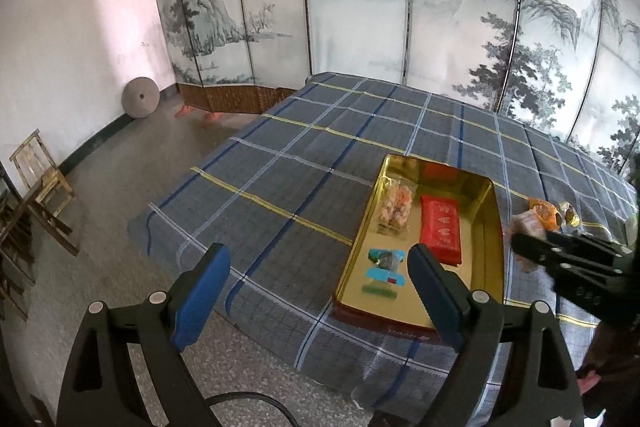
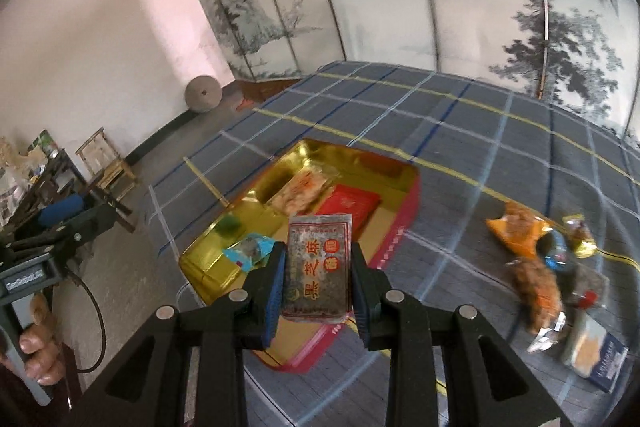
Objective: Organize snacks
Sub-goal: 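Carry the brown square packet into the gold tin and open the right tool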
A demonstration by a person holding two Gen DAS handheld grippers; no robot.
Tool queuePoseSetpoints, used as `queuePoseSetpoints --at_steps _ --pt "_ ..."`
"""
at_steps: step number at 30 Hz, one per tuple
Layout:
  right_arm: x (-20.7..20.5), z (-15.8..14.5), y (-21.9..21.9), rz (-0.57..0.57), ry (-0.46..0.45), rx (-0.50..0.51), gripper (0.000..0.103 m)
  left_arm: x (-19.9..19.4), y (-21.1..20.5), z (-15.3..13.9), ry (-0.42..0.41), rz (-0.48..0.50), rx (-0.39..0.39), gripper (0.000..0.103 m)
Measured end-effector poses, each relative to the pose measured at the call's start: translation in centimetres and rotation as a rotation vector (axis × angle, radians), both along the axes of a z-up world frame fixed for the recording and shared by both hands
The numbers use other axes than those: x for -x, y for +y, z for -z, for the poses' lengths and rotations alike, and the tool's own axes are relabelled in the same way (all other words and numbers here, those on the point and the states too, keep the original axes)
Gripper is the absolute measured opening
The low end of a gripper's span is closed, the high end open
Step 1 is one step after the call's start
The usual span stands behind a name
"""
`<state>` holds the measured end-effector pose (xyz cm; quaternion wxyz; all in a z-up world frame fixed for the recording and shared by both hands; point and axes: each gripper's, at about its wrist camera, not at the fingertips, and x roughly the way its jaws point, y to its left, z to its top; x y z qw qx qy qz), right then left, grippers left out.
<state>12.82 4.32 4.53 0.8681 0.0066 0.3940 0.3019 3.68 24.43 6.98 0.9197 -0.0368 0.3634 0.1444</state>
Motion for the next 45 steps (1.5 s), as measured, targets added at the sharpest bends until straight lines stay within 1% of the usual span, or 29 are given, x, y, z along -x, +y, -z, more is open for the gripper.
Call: queuePoseSetpoints --at_steps 4,11,19,27,45 --pt "-0.7 1.0 1.8 -0.025 0.024 0.015 0.030 -0.3 0.3 0.5 0.013 0.020 0.046 0.088" --pt "-1.7 2.6 4.3 -0.051 0.056 0.041 0.030 -0.9 -0.4 1.1 0.033 0.066 0.086 0.088" --pt "-2.5 4.0 5.6 -0.055 0.081 0.057 0.030 -1.8 -1.8 1.0 0.031 0.116 0.084 0.088" --pt "-3.1 4.8 6.2 -0.058 0.092 0.056 0.030 -2.4 -2.7 1.1 0.038 0.148 0.078 0.088" --pt "-3.7 6.0 7.2 -0.071 0.114 0.043 0.030 -3.4 -2.9 2.1 0.071 0.157 0.083 0.088"
